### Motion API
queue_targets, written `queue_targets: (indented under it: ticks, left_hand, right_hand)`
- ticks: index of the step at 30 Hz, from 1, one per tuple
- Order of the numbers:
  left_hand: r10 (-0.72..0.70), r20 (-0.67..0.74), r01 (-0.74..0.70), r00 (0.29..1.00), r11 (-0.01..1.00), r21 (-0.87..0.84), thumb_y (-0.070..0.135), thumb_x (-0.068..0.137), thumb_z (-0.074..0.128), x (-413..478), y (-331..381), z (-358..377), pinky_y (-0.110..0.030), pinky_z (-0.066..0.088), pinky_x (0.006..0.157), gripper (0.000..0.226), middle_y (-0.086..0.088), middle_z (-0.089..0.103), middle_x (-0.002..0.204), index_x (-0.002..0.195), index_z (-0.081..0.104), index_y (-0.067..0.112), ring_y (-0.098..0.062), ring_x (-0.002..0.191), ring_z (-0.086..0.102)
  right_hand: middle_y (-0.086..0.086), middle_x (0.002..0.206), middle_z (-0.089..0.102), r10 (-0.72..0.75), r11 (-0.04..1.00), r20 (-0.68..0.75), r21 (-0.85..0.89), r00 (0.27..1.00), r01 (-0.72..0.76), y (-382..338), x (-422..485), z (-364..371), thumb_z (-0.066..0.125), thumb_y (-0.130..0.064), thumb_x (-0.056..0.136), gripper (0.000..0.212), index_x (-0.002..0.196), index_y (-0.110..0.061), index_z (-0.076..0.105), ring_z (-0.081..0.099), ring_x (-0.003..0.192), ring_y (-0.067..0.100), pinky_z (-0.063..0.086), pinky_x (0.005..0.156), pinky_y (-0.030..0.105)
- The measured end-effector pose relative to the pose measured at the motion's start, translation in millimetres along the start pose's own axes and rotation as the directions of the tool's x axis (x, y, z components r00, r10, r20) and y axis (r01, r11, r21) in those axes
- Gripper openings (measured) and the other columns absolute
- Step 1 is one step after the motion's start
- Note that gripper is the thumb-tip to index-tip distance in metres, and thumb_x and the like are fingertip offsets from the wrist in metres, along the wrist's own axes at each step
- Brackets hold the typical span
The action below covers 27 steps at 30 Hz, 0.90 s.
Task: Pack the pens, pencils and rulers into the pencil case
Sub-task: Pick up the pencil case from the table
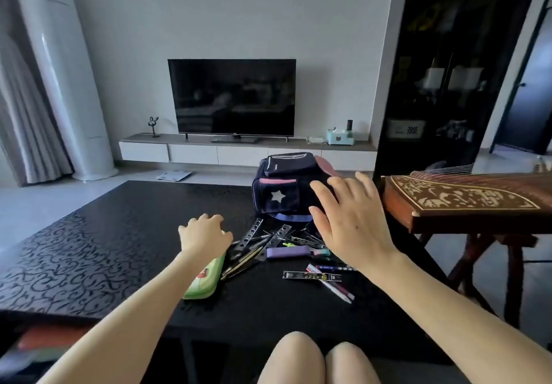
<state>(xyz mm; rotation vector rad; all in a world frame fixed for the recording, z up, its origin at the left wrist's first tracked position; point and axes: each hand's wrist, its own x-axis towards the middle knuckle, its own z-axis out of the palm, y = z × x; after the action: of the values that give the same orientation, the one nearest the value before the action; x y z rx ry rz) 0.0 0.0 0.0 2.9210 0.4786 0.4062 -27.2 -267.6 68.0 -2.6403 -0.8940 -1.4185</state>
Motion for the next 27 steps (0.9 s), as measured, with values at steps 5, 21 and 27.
queue_targets:
  ticks: [5, 21, 27]
  left_hand:
    - [-0.318, 0.266, 0.317, 0.910, 0.947, 0.048, 0.066, 0.070, 0.054, 23.1, -30.3, 64.1, -0.053, 0.035, 0.098, 0.085, -0.012, 0.039, 0.135, 0.140, 0.024, 0.028, -0.034, 0.121, 0.039]
    - [-0.294, 0.192, 0.306, 0.936, 0.951, -0.034, 0.055, 0.056, 0.074, 51.6, -72.3, 90.4, -0.046, 0.042, 0.090, 0.104, -0.015, 0.045, 0.120, 0.140, 0.014, 0.041, -0.034, 0.110, 0.044]
    - [0.340, 0.253, -0.311, 0.906, 0.939, -0.151, 0.057, 0.045, 0.064, 17.9, -36.3, 60.8, -0.030, 0.041, 0.089, 0.102, 0.003, 0.040, 0.126, 0.132, 0.011, 0.054, -0.021, 0.113, 0.040]
  right_hand:
    - [0.010, 0.096, 0.062, -0.004, 0.997, 0.044, 0.079, 0.999, 0.001, -0.9, 1.1, 71.9, 0.040, -0.031, 0.092, 0.035, 0.116, -0.010, 0.054, 0.059, 0.080, 0.029, 0.043, 0.092, 0.050]
    - [0.003, 0.096, 0.062, -0.008, 0.976, 0.348, 0.207, 0.937, -0.069, -12.3, -48.2, 169.1, 0.041, -0.032, 0.091, 0.034, 0.114, -0.013, 0.057, 0.059, 0.081, 0.024, 0.045, 0.091, 0.046]
    - [0.001, 0.103, 0.060, -0.005, 0.942, 0.378, 0.312, 0.926, -0.122, 1.2, -63.7, 152.9, 0.045, -0.039, 0.089, 0.043, 0.122, -0.012, 0.051, 0.058, 0.092, 0.022, 0.042, 0.094, 0.042]
